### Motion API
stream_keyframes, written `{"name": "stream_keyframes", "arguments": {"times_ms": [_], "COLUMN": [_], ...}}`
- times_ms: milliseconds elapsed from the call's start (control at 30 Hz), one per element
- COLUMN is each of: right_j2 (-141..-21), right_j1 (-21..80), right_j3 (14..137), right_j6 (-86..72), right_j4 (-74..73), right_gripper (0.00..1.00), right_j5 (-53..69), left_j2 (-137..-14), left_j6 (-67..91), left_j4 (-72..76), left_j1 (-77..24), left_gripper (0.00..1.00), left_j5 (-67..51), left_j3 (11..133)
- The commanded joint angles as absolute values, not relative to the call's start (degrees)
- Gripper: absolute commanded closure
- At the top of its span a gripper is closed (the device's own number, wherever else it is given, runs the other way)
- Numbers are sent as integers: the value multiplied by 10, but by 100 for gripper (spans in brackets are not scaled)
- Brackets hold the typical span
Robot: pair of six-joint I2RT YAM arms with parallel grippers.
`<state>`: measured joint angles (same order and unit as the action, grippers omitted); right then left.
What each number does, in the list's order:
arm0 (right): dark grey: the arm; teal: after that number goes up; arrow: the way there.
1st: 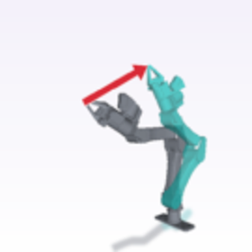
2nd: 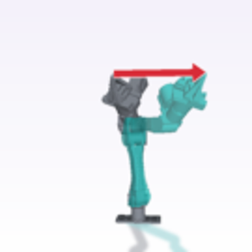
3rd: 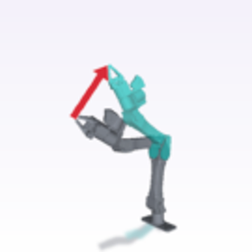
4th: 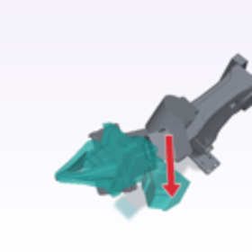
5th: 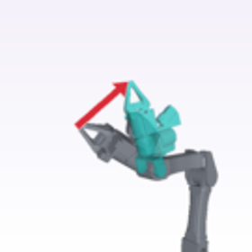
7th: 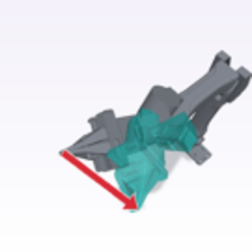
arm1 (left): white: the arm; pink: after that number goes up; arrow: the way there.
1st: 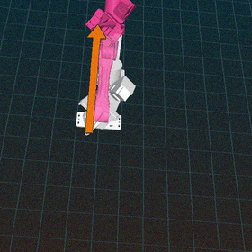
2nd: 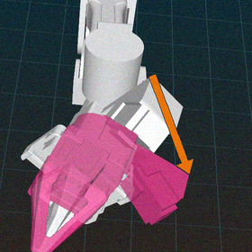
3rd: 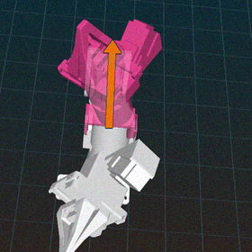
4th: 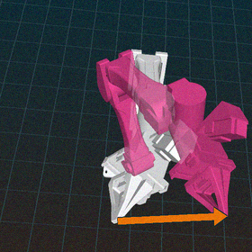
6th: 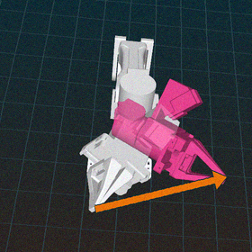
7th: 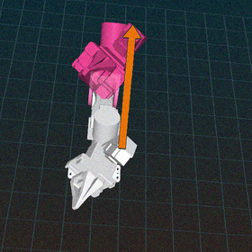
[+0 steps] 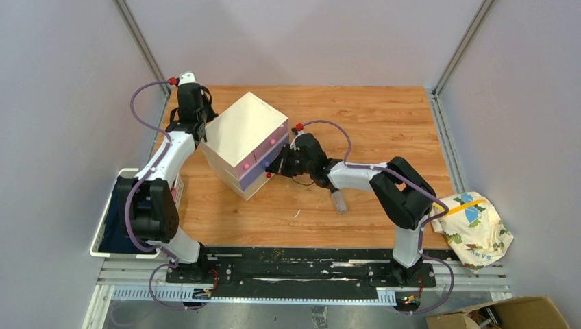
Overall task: Organize the makeup
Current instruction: Close the drawer in the storage box.
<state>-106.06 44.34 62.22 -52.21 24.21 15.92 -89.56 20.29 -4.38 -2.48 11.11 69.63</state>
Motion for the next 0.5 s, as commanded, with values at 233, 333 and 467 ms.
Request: {"name": "stream_keyframes", "arguments": {"times_ms": [233,333,467], "right_j2": [-1013,-977,-938], "right_j1": [439,438,430], "right_j3": [561,557,563], "right_j6": [-522,-496,-480], "right_j4": [331,273,189], "right_gripper": [100,100,88], "right_j5": [143,116,102], "left_j2": [-869,-849,-800], "left_j6": [199,198,193], "left_j4": [-57,-55,-57], "left_j1": [-30,-30,-30], "left_gripper": [100,100,100], "left_j5": [78,96,130], "left_j3": [672,669,666]}}
